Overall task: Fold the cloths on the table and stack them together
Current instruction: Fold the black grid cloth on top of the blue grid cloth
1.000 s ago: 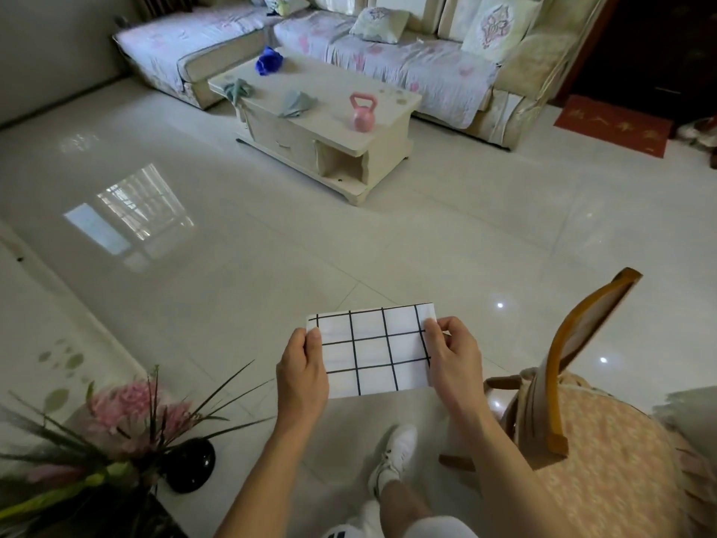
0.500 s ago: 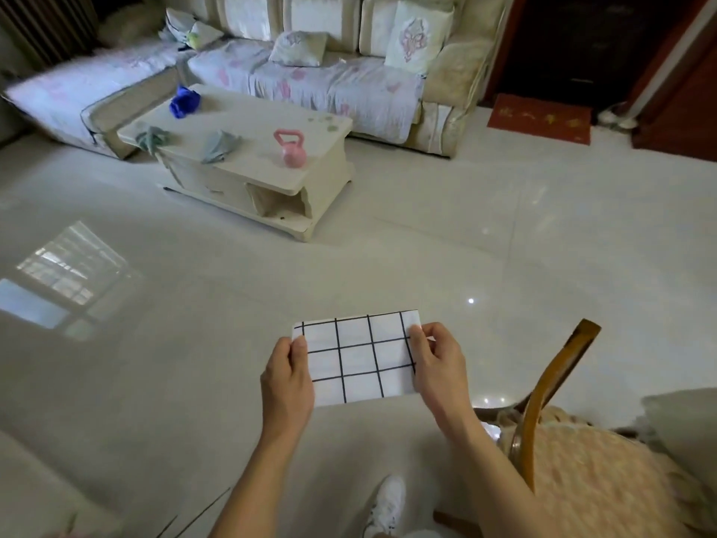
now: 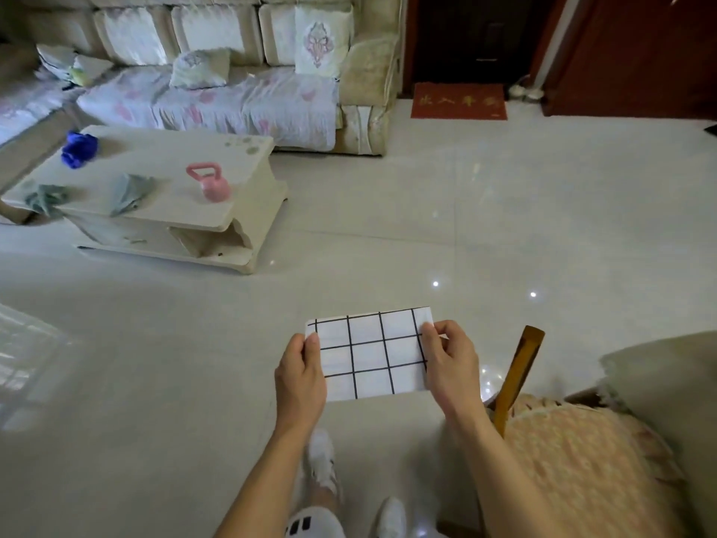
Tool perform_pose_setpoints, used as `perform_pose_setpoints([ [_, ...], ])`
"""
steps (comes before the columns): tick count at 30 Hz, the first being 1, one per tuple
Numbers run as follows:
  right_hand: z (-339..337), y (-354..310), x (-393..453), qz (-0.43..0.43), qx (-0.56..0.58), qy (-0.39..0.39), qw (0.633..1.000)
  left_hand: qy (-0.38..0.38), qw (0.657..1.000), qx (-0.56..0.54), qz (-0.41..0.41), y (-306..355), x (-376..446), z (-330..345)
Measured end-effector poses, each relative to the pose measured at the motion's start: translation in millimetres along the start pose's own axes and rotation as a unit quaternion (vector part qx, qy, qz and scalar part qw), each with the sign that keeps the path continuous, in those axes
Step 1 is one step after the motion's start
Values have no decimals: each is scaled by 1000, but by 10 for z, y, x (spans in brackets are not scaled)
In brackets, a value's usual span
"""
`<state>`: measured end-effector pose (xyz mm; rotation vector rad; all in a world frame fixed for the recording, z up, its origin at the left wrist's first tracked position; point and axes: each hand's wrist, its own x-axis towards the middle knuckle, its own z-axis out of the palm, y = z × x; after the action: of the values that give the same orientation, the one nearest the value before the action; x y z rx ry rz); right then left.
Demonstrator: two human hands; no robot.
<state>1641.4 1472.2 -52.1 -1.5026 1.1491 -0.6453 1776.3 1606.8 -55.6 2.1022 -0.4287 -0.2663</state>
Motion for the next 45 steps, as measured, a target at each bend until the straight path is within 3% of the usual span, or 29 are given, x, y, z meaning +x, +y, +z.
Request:
perform_pose_setpoints([
  [12,188,-44,1004,67,-4,119,991,-133,990,-4,50,308,1326,727],
  [26,728,-675,2401,77,6,205,976,-186,976,-11,110,817,3097,1214],
  [36,326,-553,3058,100,31,275,956,-250,959,-4,133,1312,3429,2026],
  [45,-764,-411,3897,111,58,336,933,-298,941,-10,160,2185,3419,3336],
])
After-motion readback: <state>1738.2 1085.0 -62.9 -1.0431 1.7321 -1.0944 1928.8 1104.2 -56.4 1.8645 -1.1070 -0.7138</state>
